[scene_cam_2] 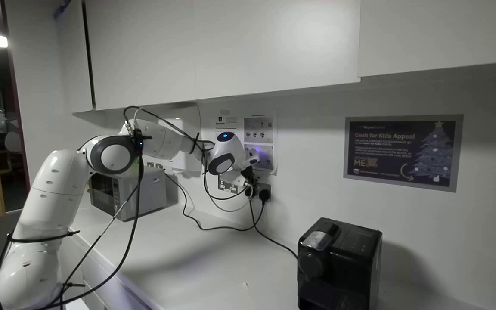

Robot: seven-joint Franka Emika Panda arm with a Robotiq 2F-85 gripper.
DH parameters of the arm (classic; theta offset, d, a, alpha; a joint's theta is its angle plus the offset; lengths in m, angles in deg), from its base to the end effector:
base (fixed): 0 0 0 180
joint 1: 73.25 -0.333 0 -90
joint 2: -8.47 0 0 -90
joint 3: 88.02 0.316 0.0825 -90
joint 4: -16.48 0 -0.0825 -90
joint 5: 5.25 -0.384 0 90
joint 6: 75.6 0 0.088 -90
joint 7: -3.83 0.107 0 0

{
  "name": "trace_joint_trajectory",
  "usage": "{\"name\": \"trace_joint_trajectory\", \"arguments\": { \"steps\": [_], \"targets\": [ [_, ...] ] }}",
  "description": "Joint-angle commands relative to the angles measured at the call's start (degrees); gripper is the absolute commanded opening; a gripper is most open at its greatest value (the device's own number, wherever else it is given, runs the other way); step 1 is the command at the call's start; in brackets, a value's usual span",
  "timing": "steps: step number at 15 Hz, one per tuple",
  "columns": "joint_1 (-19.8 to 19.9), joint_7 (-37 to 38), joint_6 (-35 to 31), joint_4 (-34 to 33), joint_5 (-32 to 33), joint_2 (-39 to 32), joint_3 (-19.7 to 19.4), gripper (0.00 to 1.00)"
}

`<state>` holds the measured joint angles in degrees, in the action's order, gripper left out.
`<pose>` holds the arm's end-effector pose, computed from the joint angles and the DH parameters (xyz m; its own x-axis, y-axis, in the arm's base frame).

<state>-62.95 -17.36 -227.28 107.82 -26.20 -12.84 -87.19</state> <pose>0.7014 -0.1283 0.4963 0.7495 -0.0846 0.6566 -0.0205 -0.9943 -0.1046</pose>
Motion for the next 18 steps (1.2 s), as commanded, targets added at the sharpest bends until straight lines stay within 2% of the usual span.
{"name": "trace_joint_trajectory", "arguments": {
  "steps": [1,18],
  "targets": [
    [1.8,-1.7,-1.4,-4.8,0.2,-2.3,1.8,0.00],
    [2.6,-1.1,0.1,0.6,0.5,1.6,1.3,0.00]
  ]
}}
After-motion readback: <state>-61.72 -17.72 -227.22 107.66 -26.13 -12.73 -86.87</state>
